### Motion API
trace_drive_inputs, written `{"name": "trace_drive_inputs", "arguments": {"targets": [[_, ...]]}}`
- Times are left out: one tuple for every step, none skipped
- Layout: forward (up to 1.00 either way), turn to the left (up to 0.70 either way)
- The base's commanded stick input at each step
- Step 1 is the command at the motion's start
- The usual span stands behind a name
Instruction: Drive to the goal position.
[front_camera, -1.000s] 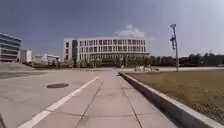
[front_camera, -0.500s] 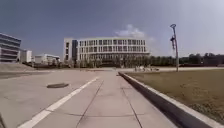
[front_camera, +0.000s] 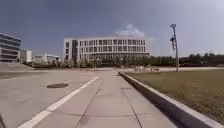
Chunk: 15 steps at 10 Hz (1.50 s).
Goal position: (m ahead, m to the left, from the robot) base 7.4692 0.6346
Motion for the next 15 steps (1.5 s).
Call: {"name": "trace_drive_inputs", "arguments": {"targets": [[0.05, 0.0], [0.04, 0.0], [0.04, 0.0], [0.04, 0.0], [0.05, 0.0], [0.04, 0.0], [0.04, 0.0], [0.04, 0.0], [0.04, 0.0], [0.04, 0.0], [0.04, 0.0], [0.04, 0.0], [0.04, 0.0], [0.04, 0.0], [0.04, 0.0]]}}
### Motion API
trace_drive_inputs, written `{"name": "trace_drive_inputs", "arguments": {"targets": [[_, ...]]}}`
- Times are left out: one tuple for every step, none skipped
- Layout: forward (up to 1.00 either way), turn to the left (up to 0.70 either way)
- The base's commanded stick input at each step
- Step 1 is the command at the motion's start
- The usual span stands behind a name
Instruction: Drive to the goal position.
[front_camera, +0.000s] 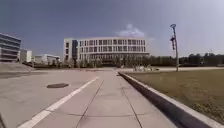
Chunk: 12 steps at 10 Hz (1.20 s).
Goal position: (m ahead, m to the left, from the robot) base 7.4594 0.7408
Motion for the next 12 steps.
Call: {"name": "trace_drive_inputs", "arguments": {"targets": [[0.04, 0.0], [0.04, 0.0], [0.04, 0.0], [0.05, 0.0], [0.04, 0.0], [0.04, 0.0], [0.04, 0.0], [0.04, 0.0], [0.04, 0.0], [0.04, 0.0], [0.04, 0.0], [0.04, 0.0]]}}
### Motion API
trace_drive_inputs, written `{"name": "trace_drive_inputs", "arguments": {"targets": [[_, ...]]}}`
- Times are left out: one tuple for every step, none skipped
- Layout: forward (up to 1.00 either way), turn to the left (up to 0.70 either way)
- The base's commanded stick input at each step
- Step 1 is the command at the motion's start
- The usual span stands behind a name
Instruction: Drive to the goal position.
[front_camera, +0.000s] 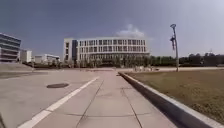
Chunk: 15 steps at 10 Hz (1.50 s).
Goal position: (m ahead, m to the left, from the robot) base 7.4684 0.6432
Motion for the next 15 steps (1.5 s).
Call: {"name": "trace_drive_inputs", "arguments": {"targets": [[0.04, 0.0], [0.04, 0.0], [0.04, 0.0], [0.04, 0.0], [0.04, 0.0], [0.05, 0.0], [0.05, 0.0], [0.04, 0.0], [0.03, 0.0], [-0.15, 0.0], [-0.61, 0.0], [-0.62, 0.0], [-0.09, 0.0], [0.62, 0.0], [0.7, 0.0]]}}
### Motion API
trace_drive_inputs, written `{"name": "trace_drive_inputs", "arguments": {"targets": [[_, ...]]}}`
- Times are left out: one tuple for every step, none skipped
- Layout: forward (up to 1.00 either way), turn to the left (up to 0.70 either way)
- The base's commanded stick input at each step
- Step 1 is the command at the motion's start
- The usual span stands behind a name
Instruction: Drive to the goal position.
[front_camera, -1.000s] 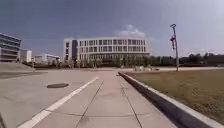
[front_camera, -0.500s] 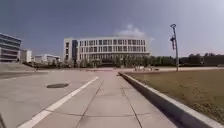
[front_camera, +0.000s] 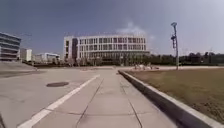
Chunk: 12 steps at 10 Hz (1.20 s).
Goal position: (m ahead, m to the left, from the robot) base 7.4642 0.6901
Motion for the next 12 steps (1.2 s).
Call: {"name": "trace_drive_inputs", "arguments": {"targets": [[0.7, 0.0], [0.7, 0.0], [0.7, 0.0], [0.7, 0.0], [0.7, 0.0], [0.7, 0.0], [0.7, 0.0], [0.7, 0.0], [0.7, 0.0], [0.7, 0.0], [0.7, 0.0], [0.7, 0.0]]}}
